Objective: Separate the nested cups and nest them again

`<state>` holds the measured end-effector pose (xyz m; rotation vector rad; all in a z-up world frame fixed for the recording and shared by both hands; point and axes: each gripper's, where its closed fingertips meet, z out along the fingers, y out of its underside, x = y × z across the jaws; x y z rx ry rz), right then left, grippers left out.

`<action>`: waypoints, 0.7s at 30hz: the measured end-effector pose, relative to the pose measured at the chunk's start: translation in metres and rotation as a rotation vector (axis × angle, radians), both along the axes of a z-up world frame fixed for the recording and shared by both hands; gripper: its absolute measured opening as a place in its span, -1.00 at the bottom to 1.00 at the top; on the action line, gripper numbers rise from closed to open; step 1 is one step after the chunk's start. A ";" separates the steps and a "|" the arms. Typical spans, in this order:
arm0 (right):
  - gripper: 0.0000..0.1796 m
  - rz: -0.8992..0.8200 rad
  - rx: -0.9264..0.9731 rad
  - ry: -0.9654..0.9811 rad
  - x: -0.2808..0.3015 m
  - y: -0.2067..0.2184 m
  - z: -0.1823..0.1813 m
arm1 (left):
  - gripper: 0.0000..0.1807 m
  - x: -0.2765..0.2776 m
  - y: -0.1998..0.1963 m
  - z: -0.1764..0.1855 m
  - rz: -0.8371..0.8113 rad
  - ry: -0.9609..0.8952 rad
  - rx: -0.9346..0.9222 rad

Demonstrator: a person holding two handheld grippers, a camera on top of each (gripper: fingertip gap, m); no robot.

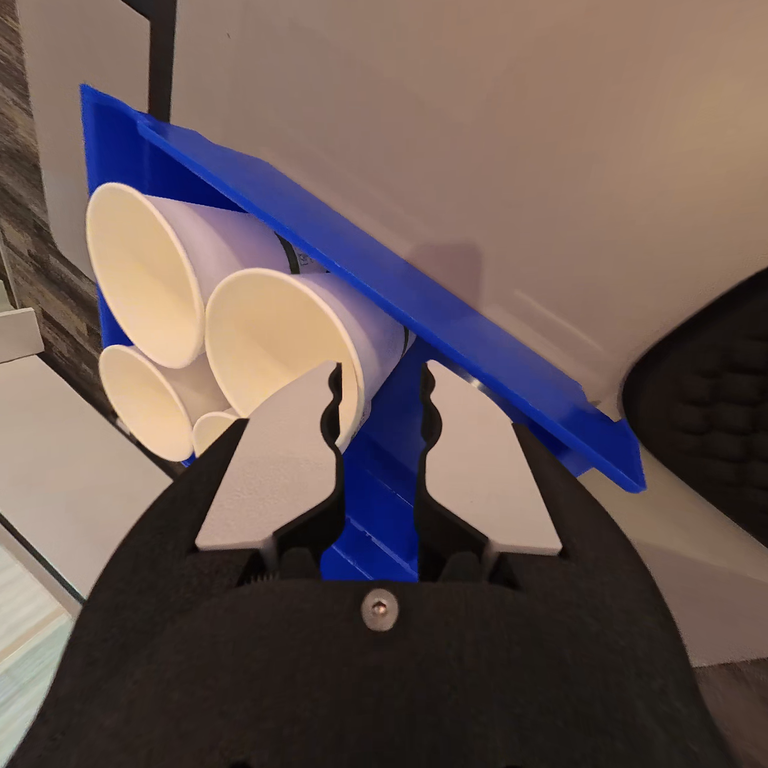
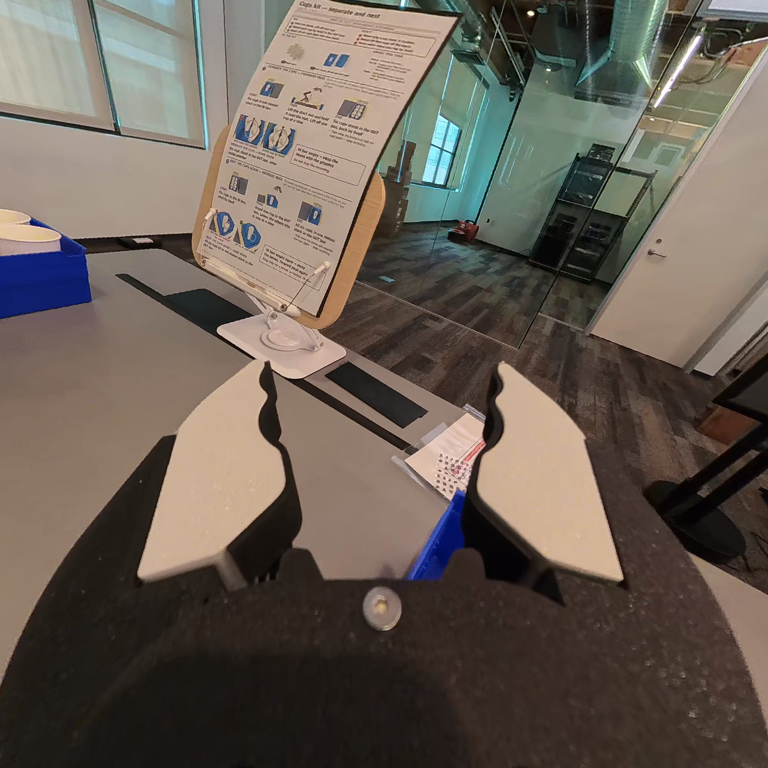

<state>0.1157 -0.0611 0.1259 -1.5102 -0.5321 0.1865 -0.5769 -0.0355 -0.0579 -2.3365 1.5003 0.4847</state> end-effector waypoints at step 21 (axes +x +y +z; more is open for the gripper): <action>0.03 -0.001 -0.033 0.031 0.011 0.003 -0.010 | -1.00 0.002 -0.018 0.025 0.020 -0.031 -0.087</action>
